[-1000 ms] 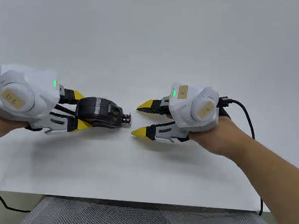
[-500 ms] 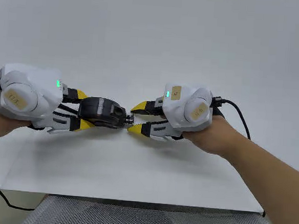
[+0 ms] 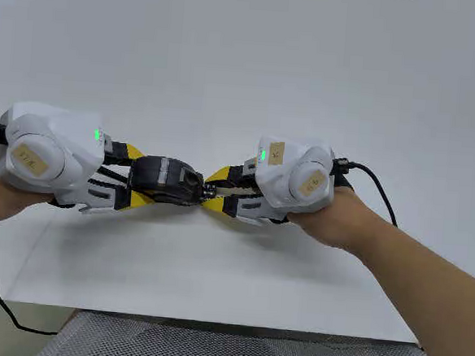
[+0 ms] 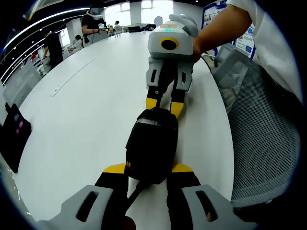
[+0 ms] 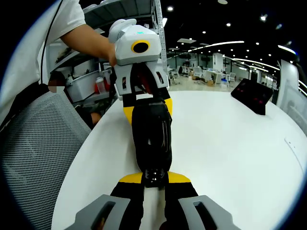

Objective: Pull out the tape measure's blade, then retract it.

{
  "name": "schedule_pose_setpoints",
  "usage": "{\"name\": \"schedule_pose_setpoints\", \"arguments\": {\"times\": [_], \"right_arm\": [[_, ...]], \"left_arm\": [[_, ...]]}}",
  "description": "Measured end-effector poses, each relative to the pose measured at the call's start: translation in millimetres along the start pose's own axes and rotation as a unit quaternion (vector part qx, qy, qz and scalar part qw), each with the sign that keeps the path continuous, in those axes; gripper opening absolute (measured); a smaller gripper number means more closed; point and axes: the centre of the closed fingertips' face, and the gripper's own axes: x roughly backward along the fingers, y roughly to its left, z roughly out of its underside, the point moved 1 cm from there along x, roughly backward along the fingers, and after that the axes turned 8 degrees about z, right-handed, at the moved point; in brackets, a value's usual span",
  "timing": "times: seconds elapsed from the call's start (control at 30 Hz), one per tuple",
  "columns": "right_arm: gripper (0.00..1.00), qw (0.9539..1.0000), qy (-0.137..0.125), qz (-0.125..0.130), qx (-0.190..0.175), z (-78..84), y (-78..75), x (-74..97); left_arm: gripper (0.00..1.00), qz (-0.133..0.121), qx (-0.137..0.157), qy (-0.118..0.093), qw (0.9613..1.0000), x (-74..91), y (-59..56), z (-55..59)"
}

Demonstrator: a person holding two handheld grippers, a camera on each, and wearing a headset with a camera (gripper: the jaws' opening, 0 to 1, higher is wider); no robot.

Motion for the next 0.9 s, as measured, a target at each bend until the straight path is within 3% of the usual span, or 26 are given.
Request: {"name": "schedule_pose_setpoints", "arguments": {"times": [0.9], "right_arm": [[0.11,0.9998,0.013,-0.001,0.015,4.8,0.1,6.6]], "left_arm": [[0.25,-0.002,-0.007,0.007,1.0,0.0,-0.5,1.1]]}}
